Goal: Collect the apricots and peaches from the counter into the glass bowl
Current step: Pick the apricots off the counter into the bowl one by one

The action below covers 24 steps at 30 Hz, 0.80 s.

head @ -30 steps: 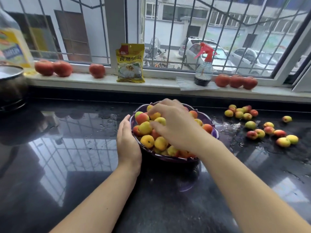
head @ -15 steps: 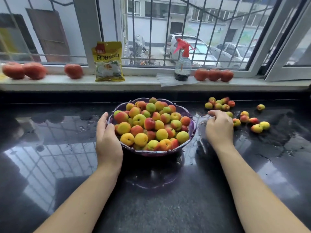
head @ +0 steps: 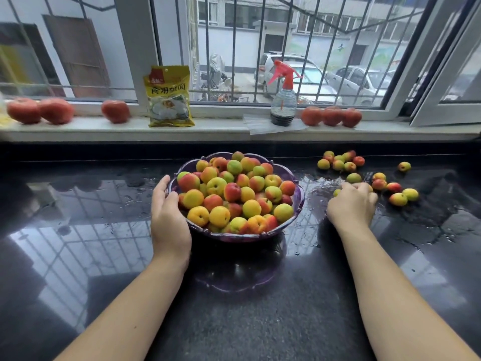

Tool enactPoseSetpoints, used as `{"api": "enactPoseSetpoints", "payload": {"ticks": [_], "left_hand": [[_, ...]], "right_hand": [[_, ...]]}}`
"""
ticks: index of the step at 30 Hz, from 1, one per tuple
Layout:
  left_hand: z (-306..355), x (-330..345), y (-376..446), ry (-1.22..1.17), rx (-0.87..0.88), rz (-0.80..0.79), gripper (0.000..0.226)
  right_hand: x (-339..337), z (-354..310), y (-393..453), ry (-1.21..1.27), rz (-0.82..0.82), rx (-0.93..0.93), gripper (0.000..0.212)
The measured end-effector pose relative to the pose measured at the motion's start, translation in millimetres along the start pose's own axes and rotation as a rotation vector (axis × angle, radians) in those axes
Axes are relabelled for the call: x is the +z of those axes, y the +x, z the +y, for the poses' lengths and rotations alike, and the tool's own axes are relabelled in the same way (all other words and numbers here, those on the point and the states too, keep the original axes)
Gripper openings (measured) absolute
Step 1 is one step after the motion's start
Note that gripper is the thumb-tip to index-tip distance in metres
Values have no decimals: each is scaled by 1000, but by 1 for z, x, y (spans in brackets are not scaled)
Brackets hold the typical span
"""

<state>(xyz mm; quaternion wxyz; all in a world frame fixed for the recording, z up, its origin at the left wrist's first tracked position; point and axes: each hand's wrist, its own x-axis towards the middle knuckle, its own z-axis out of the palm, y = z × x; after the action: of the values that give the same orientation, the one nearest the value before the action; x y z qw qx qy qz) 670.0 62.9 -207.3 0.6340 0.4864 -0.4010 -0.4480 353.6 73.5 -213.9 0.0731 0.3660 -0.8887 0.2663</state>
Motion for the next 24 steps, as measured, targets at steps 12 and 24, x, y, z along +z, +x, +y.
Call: {"api": "enactPoseSetpoints", "payload": {"ticks": [12, 24], "left_hand": [[2, 1, 1, -37, -23, -21, 43], [2, -1, 2, -82, -42, -23, 44]], "right_hand": [[-36, -33, -16, 565, 66, -124, 29], [-60, -133, -48, 269, -487, -799, 35]]}}
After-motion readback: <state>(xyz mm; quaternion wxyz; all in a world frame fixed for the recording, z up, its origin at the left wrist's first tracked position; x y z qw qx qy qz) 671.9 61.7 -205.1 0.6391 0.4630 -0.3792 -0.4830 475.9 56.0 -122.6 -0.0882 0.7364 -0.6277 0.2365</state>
